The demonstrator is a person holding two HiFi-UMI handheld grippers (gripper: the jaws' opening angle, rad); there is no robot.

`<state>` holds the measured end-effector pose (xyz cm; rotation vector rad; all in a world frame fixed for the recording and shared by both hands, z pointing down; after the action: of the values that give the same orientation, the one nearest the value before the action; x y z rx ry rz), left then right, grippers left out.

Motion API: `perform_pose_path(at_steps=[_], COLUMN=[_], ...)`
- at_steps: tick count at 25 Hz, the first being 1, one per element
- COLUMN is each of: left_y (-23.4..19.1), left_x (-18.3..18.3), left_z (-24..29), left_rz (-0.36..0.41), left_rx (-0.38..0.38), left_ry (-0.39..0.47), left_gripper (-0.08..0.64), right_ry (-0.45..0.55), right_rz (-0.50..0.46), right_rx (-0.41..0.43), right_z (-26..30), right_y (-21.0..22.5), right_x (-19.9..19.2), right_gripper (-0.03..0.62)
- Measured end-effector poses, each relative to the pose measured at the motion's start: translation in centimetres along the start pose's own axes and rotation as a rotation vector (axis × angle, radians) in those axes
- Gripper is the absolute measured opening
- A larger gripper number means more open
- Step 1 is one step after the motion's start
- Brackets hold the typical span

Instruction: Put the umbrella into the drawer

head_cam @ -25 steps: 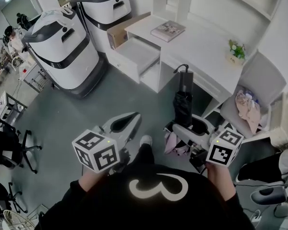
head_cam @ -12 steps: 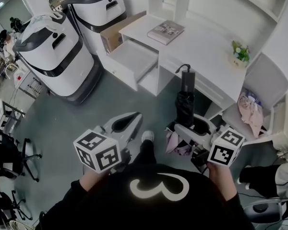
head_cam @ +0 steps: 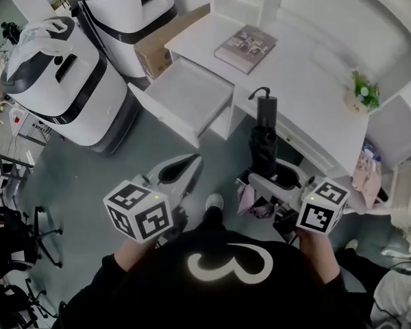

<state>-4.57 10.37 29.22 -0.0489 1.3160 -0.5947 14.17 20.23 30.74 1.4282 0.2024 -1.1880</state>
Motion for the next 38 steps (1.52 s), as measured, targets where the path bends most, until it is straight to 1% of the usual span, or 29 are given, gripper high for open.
perform_pose_path(at_steps=[3,7,10,12,15,17,21,24,29,33,38], left_y=[-4.0,-9.3,-12.8,-13.1,-13.3,-13.9,-16.3,-17.4,-18.9,-21.3,-24.9], left_x=[2.0,4.2,5.6,5.8,6.0,6.0,5.4,5.0,5.3,5.3,5.9], left_z=[2.5,4.5,5.4,5.4,5.3,5.6,6.4,6.5,6.9,7.5,8.9], left_rz=[-0.004,0.005,-0.016,-0.013,0.044,0.061,0.027,-0.005,-0.025,-0.058,-0.108], left_rx=[0.007,0.043,0.054,0.057,0.079,0.093,0.12,0.141,0.184,0.226,0.279], left_ry=[-0.011,-0.023,-0.021,-0.016,-0.02,-0.021,-0.03,-0.031,-0.032,-0.048,-0.053], left_gripper=[0.009,0.009,0.009,0.009,0.009,0.009,0.009,0.009,0.009,0.009,0.009], right_ry=[-0.024,-0.06,-0.075,-0.08,-0.085,-0.095,-0.143,-0.179,-0.242,-0.297,-0.393], right_rz=[0.002,-0.004,-0.022,-0.036,-0.051,-0.061,-0.085,-0.094,-0.098,-0.089,-0.133], right_rx=[-0.006,-0.021,-0.034,-0.032,-0.027,-0.031,-0.036,-0.025,-0.004,0.008,0.003], right_z=[3.7,8.5,11.6,12.1,12.3,12.7,15.3,16.8,19.7,23.1,28.2], right_y=[2.3,5.0,6.0,6.1,6.3,6.8,8.4,9.1,11.1,13.3,16.6], right_x=[2.7,5.8,7.7,8.0,8.2,8.4,9.0,9.1,9.4,9.7,10.2], right_gripper=[0.236,0.236,0.236,0.236,0.237,0.236,0.237,0.237,0.236,0.237,0.236])
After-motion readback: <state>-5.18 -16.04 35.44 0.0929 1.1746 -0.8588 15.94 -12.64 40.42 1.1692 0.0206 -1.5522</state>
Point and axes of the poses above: the fingertips, and each gripper's own axes: z forward along the fingers, y to its right, x out of its top, the point moved 6 cm from there along -z, backward along the fingers, and after that the axes turned 7 degrees about z, right-handed, at the moved point
